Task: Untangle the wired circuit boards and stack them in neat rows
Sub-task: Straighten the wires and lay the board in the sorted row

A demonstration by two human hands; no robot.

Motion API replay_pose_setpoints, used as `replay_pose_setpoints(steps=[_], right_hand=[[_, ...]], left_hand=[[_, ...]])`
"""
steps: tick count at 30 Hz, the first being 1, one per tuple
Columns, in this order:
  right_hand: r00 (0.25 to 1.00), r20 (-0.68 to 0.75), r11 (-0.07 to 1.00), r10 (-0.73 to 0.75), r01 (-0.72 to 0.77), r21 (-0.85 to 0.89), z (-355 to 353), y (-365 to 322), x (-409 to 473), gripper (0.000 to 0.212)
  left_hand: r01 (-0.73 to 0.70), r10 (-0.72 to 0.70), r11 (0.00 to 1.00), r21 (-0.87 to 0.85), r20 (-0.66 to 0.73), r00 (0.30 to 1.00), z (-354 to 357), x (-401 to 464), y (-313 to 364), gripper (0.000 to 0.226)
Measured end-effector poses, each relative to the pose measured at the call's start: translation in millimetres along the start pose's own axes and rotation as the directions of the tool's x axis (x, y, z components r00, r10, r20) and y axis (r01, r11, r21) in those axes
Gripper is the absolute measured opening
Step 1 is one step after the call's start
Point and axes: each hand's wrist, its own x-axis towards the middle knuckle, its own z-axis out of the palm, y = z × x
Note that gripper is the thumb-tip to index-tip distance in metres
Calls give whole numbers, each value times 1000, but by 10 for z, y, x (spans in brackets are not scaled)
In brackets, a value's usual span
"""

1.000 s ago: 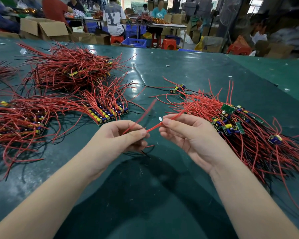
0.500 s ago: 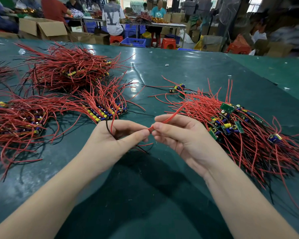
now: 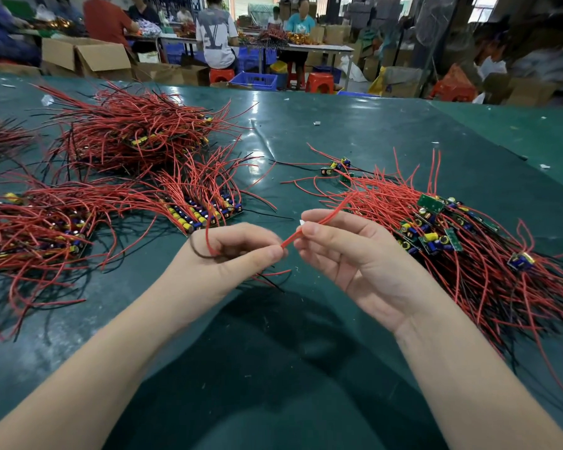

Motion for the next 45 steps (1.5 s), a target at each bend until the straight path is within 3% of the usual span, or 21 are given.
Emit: replay_pose_setpoints(steps=[2, 6, 8, 12, 17, 22, 28, 33, 36, 38, 40, 42, 45], right_hand=[[1000, -15, 1000, -18, 18, -11, -5, -5, 2, 14], [997, -66, 998, -51, 52, 20, -7, -21, 16, 13], [994, -91, 996, -64, 69, 49, -22, -34, 24, 13], [992, -99, 991, -73, 83, 102, -45, -47, 36, 12], [983, -154, 989, -101, 115, 87, -92, -65, 45, 13], [938, -262, 964, -227, 179, -197, -148, -52, 46, 14], [882, -294, 827, -368, 166, -537, -164, -21, 65, 25], [867, -335, 827, -370, 143, -544, -168, -7, 68, 27], [875, -407, 912, -261, 85, -400, -166, 0, 69, 23], [891, -446, 989, -82, 16, -150, -151, 10, 80, 18], [921, -388, 998, 42, -21, 58, -132, 29, 85, 13], [956, -274, 992, 106, -83, 95, -89, 60, 82, 10], [979, -121, 986, 164, -167, -17, -7, 136, 59, 16]], left_hand=[[26, -25, 999, -45, 34, 999, -8, 0, -15, 6], [76, -57, 986, -145, 127, 990, -26, -8, -39, 36], [99, -71, 977, -187, 152, 986, -21, 0, -44, 41], [114, -89, 981, -157, 158, 983, -24, -8, -42, 38], [109, -103, 990, -88, 71, 992, -5, 9, -30, 23], [60, -60, 995, -83, 8, 998, 11, 2, 12, 20], [45, -46, 999, -27, -15, 999, 47, -13, 19, 24], [41, -40, 999, 24, -52, 998, 65, -7, -5, 24], [22, -20, 999, 38, -49, 999, 71, -8, -9, 21], [6, -5, 1000, 30, -62, 998, 59, -4, -12, 22], [-14, 19, 998, 57, -87, 996, 46, 7, -19, 22], [-22, 30, 997, 75, -104, 994, 34, 18, -30, 24], [-55, 59, 997, 60, -77, 995, 29, 20, -46, 22]])
